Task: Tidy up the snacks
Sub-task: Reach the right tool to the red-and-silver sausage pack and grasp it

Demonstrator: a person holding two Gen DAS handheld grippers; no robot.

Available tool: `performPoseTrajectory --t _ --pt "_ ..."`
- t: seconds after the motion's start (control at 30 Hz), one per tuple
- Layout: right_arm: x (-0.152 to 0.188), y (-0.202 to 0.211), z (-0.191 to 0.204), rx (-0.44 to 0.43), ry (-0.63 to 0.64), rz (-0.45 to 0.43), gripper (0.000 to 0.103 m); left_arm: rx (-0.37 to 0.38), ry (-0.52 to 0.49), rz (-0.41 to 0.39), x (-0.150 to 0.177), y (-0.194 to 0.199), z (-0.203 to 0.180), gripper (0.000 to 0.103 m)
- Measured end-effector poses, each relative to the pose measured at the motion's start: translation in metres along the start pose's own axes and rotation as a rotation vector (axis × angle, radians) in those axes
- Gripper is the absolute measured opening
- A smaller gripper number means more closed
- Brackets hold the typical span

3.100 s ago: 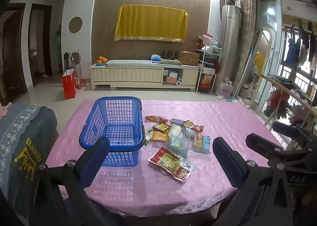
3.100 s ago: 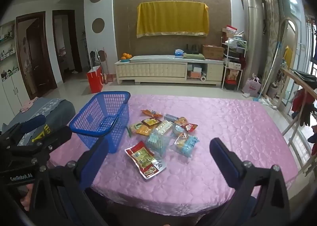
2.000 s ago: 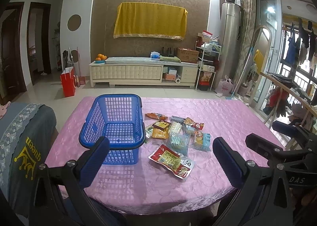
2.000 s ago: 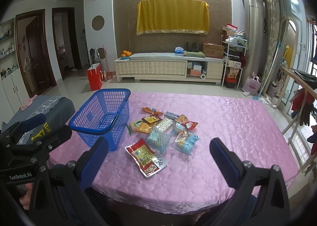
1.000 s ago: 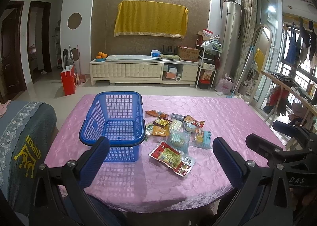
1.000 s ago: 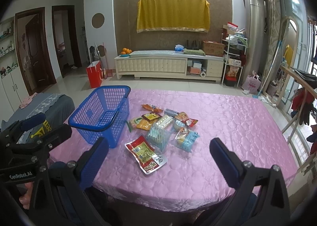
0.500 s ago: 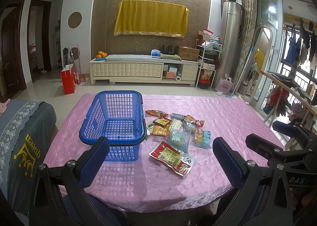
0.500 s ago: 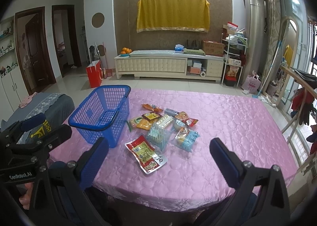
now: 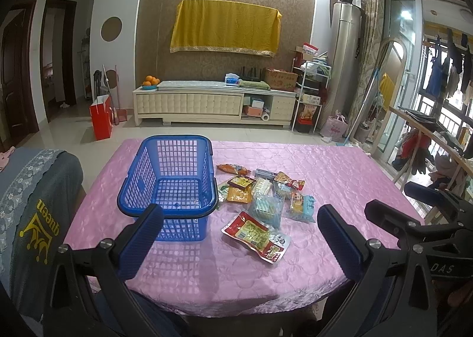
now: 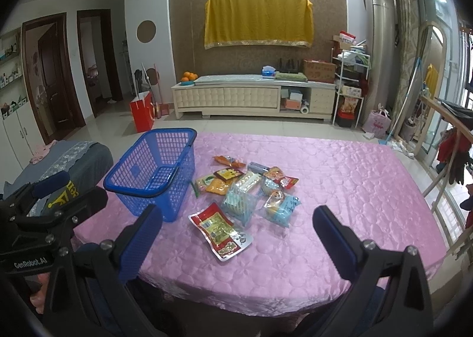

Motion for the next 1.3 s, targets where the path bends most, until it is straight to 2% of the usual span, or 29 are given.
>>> performPoseTrajectory --t 0.23,0.37,0.6,0.67,0.83,0.93,1.2,1.3 --pt "-0.004 -0.008 0.001 -0.003 0.045 -0.013 0.103 0.000 -0.004 0.013 -0.006 -0.008 0.001 0.103" --pt "-0.012 -0.018 -0.001 0.019 0.118 -0.035 0.103 -0.005 -0.003 0.038 -0.008 -0.024 0.004 0.103" --pt "-0.014 -0.055 0.003 -0.048 0.218 -0.042 0.103 -0.048 0.016 0.116 0.010 -0.063 0.018 0.103" --pt "-0.006 -0.074 0.006 -0.078 0.242 0.004 0.103 -0.060 0.023 0.143 0.018 -0.072 0.022 0.103" --pt "0.027 -0.120 0.011 -0.142 0.253 0.181 0.103 -0.093 0.037 0.218 0.044 -0.096 0.032 0.103" --pt "0.046 -0.137 0.017 -0.237 0.235 0.279 0.103 -0.107 0.063 0.273 0.061 -0.111 0.039 0.103" --pt "0.077 -0.181 0.027 -0.303 0.331 0.406 0.103 -0.123 0.101 0.367 0.093 -0.143 0.051 0.103" --pt "0.091 -0.198 0.032 -0.348 0.350 0.473 0.103 -0.102 0.124 0.402 0.108 -0.156 0.054 0.103"
Point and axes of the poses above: each gripper's, at about its wrist camera, not at the fingertips, and y roughly against the way its jaws point, z to its left, x to its underside, the point moved 8 cm from there along -y, roughly the way its jaws point
